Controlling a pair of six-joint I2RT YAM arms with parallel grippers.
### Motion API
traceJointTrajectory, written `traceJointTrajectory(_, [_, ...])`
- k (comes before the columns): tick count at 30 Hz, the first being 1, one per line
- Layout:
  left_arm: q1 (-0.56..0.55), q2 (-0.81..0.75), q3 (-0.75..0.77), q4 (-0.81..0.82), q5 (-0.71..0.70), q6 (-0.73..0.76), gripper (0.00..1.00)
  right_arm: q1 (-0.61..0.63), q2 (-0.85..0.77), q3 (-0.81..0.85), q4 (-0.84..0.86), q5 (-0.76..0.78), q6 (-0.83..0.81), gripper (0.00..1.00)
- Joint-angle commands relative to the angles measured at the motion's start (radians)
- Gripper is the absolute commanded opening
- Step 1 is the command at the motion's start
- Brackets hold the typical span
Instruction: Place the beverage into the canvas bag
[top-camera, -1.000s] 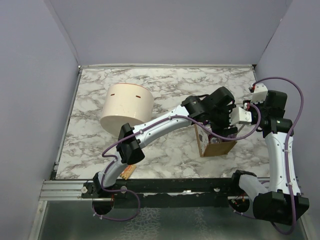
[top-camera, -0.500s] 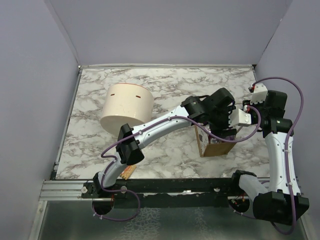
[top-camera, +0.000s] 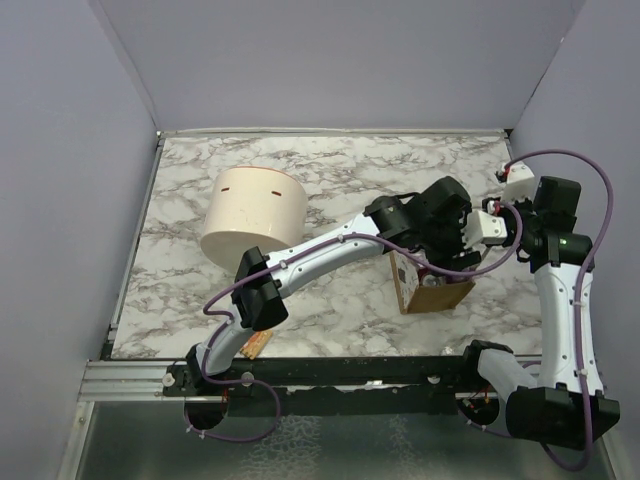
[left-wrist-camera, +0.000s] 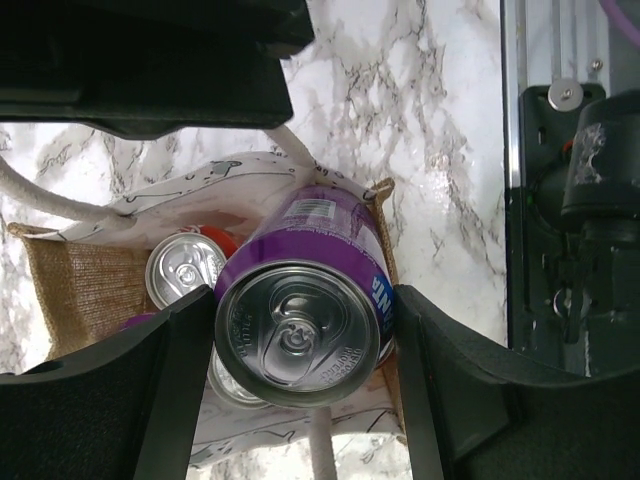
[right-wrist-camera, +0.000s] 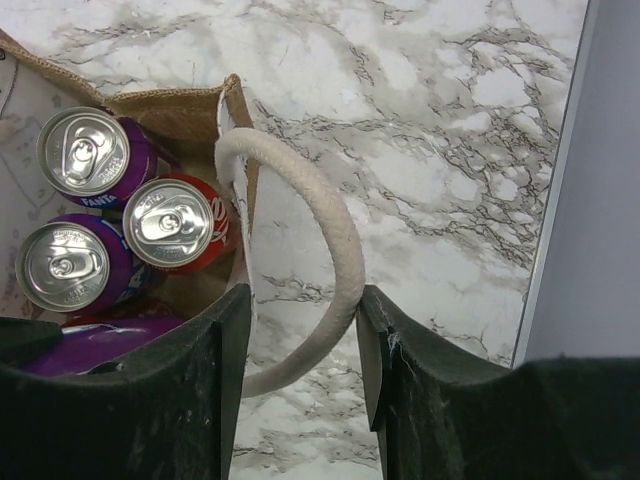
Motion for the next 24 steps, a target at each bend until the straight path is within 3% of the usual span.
traceJointTrajectory(1, [-0.019,-0.021,-0.044,0.064,0.064,-0.137,0.04,-0.005,0.008,0.006,-0.026,-0.053,-0.014,0.47])
traceJointTrajectory(21, [-0.019,0.005,-0.052,0.101,0.063,-0.216,0.00,-0.005,0.035,-0.014,-0.014,-0.091,0.005,0.36])
traceJointTrajectory(24, [-0.019,0.004,-0.080,0.132,0.071,-0.205,0.04,-0.005,0.036,-0.015,-0.012,-0.090,0.010,0.35])
